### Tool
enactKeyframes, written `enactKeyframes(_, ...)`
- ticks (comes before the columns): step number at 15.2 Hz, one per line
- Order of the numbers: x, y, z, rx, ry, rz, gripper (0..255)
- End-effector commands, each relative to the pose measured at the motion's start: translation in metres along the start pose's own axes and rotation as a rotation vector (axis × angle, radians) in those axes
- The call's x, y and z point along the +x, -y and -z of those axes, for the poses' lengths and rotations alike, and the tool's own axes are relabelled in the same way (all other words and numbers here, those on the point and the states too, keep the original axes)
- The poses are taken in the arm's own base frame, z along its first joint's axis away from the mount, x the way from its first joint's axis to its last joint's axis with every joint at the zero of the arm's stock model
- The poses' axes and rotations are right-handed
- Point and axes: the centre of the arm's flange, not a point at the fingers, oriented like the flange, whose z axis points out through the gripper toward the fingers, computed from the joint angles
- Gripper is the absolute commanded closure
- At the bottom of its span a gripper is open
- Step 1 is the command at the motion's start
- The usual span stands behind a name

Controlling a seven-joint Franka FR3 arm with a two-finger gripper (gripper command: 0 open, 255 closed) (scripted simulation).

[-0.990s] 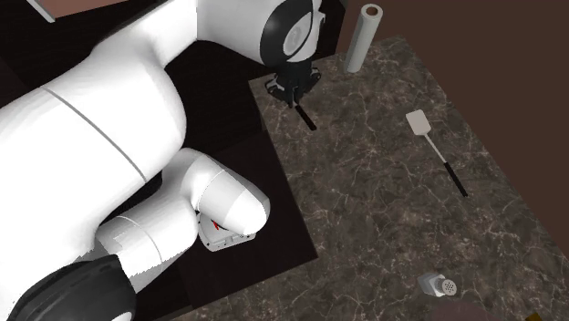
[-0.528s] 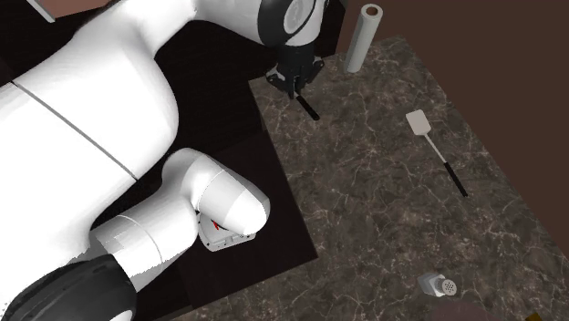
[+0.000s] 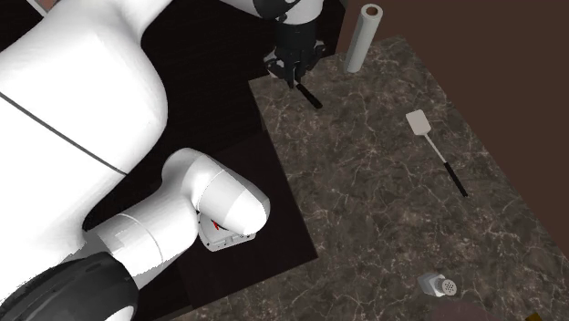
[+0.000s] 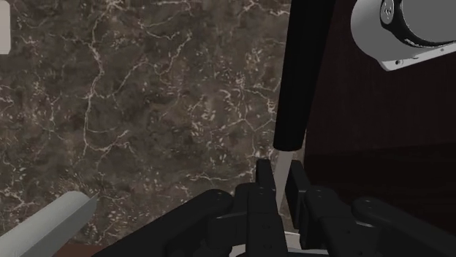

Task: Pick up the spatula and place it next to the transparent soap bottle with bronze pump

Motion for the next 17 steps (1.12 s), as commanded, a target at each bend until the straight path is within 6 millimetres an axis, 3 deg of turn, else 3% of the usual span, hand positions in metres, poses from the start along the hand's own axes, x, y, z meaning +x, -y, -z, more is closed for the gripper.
enactKeyframes(1,-0.002,0.0,0.012,0.0,0.0,0.0,255)
enactKeyframes(17,-0.007,0.0,0.096,0.0,0.0,0.0,255)
